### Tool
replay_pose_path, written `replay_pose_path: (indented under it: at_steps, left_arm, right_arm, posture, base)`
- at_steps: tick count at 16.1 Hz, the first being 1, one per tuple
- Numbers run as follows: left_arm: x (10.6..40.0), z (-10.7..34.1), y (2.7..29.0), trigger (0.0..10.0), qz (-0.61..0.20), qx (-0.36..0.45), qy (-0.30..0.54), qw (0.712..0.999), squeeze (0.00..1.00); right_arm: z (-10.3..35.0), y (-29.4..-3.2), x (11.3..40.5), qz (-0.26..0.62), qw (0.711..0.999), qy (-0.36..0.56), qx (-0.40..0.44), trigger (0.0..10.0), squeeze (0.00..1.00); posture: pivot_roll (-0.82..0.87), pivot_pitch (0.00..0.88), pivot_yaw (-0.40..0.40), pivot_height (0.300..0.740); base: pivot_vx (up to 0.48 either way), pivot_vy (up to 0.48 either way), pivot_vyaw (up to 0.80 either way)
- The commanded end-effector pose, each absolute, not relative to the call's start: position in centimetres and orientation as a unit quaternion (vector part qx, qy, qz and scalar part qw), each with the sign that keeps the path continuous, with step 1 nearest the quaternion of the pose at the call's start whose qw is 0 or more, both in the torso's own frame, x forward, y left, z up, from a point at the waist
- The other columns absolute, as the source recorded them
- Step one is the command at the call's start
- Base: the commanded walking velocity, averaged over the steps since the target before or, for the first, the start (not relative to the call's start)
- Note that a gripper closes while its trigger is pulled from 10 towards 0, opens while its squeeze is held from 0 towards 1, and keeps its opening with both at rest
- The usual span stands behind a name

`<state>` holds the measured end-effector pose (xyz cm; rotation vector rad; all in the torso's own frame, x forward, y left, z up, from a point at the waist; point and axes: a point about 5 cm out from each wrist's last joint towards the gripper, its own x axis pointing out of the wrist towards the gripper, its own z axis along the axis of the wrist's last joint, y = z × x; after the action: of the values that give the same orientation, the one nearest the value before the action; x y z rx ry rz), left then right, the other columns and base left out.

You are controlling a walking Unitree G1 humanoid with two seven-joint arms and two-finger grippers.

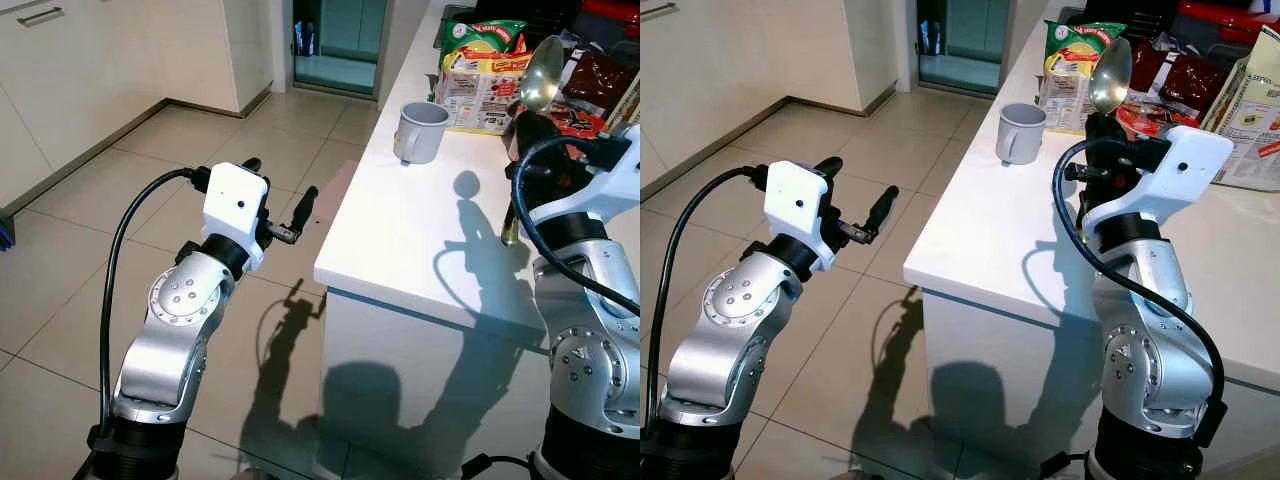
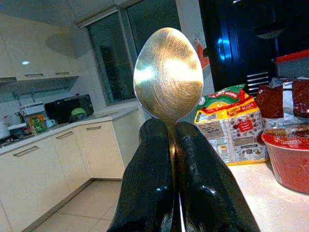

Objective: Setting the table

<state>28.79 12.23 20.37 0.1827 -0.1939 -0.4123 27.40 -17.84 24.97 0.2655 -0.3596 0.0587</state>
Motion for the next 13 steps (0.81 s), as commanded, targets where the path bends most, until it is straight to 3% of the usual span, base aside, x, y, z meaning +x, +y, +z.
replay_pose_path:
  at_steps: [1,8,10,13]
  left_arm:
    - [28.9,20.4,12.4,10.0,-0.199,0.088,-0.097,0.971,0.0]
    - [29.0,20.3,12.5,10.0,-0.194,0.086,-0.098,0.972,0.0]
    - [27.8,20.4,12.0,10.0,-0.226,0.097,-0.127,0.961,0.0]
    - [27.7,20.4,12.0,10.0,-0.23,0.099,-0.13,0.959,0.0]
  right_arm:
    - [25.4,-17.9,27.2,0.031,0.973,-0.191,0.126,10.0,0.0]
    - [25.2,-17.8,26.6,0.035,0.972,-0.203,0.113,10.0,0.0]
    - [21.2,-16.9,24.4,0.048,0.977,-0.205,0.045,10.0,0.0]
    - [20.9,-16.7,24.2,0.05,0.977,-0.205,0.04,10.0,0.0]
  posture:
    - [0.0,0.0,0.002,0.74]
    - [0.0,0.0,0.002,0.74]
    - [0.02,0.0,-0.017,0.74]
    - [0.01,0.0,-0.015,0.74]
  base:
    - [0.0,0.0,0.0]
    - [0.0,0.0,0.0]
    - [0.0,-0.399,-0.8]
    - [0.0,-0.386,-0.8]
